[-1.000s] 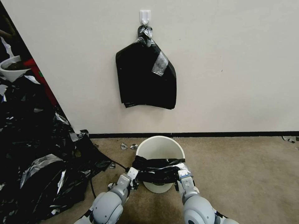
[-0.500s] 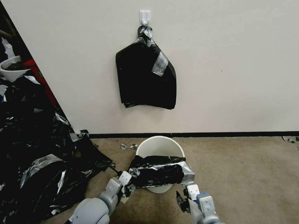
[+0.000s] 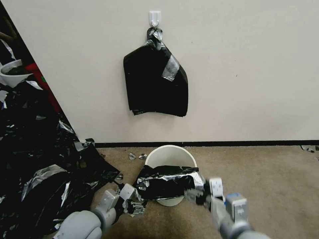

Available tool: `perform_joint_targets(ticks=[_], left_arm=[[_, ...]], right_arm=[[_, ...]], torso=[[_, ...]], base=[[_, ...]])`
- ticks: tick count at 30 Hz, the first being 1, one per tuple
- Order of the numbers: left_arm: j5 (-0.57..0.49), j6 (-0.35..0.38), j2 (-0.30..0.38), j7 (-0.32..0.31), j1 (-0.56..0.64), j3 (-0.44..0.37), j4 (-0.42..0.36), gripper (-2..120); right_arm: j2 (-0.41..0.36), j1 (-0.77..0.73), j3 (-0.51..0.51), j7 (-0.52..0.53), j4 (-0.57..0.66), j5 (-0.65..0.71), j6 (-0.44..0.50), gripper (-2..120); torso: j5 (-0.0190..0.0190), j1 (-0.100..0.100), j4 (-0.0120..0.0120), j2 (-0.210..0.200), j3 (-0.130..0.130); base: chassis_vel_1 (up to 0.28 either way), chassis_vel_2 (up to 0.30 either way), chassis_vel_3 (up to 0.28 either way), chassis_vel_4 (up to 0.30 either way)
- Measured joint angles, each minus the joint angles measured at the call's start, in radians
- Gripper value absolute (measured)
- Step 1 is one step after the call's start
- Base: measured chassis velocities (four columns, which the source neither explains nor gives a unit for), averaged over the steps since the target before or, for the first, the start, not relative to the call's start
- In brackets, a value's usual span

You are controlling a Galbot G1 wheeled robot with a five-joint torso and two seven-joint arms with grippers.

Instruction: Place a trash bag onto the trash bin.

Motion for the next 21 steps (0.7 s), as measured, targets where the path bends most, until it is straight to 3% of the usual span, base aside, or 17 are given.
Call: perform_joint_targets(ticks=[2, 4, 5, 7, 8, 10, 15, 17, 19, 21], left_arm=[[0.011, -0.188, -0.027, 0.016, 0.001, -0.056, 0.012, 100], [0.006, -0.287, -0.066, -0.004, -0.009, -0.096, 0.020, 100], [0.006, -0.287, -0.066, -0.004, -0.009, -0.096, 0.020, 100], [-0.011, -0.328, -0.118, -0.060, -0.023, -0.132, 0.020, 100], [-0.011, -0.328, -0.118, -0.060, -0.023, -0.132, 0.020, 100], [-0.070, -0.369, -0.168, -0.133, -0.045, -0.158, 0.022, 100], [-0.181, -0.364, -0.224, -0.196, -0.075, -0.210, 0.028, 100], [-0.230, -0.348, -0.234, -0.214, -0.089, -0.245, 0.034, 100], [-0.240, -0.345, -0.232, -0.218, -0.093, -0.255, 0.038, 100], [-0.246, -0.338, -0.219, -0.224, -0.101, -0.267, 0.050, 100]], right_arm=[[0.034, 0.165, 0.010, -0.061, -0.120, 0.089, -0.028, 100], [0.049, 0.274, 0.008, -0.133, -0.215, 0.146, -0.091, 100], [0.049, 0.274, 0.008, -0.133, -0.215, 0.146, -0.091, 100], [0.050, 0.397, 0.003, -0.367, -0.391, 0.094, -0.170, 100], [0.050, 0.397, 0.003, -0.367, -0.391, 0.094, -0.170, 100], [0.058, 0.493, -0.016, -0.583, -0.544, -0.065, -0.184, 100], [0.105, 0.585, -0.039, -0.735, -0.716, -0.215, -0.185, 100], [0.142, 0.610, -0.040, -0.853, -0.805, -0.326, -0.186, 100], [0.156, 0.613, -0.038, -0.879, -0.828, -0.354, -0.184, 100], [0.177, 0.615, -0.034, -0.895, -0.858, -0.384, -0.182, 92]], torso=[[0.0001, 0.000, -0.0002, 0.000, 0.000], [-0.0003, 0.000, 0.0001, 0.000, 0.000], [-0.0003, 0.000, 0.0001, 0.000, 0.000], [-0.0004, 0.000, 0.0000, 0.000, 0.000], [-0.0004, 0.000, 0.0000, 0.000, 0.000], [0.0000, 0.000, -0.0002, 0.000, 0.000], [0.0000, 0.000, 0.0000, 0.000, 0.000], [-0.0003, 0.000, 0.0000, 0.000, 0.000], [-0.0002, 0.000, -0.0004, 0.000, 0.000], [-0.0007, 0.000, -0.0001, 0.000, 0.000]], base=[[0.000, 0.000, 0.000, 0.000], [0.000, 0.000, 0.000, 0.000], [0.000, 0.000, 0.000, 0.000], [0.000, 0.000, 0.000, 0.000], [0.000, 0.000, 0.000, 0.000], [0.000, 0.000, 0.000, 0.000], [0.000, 0.000, 0.000, 0.000], [0.000, 0.000, 0.000, 0.000], [0.000, 0.000, 0.000, 0.000], [0.000, 0.000, 0.000, 0.000]])
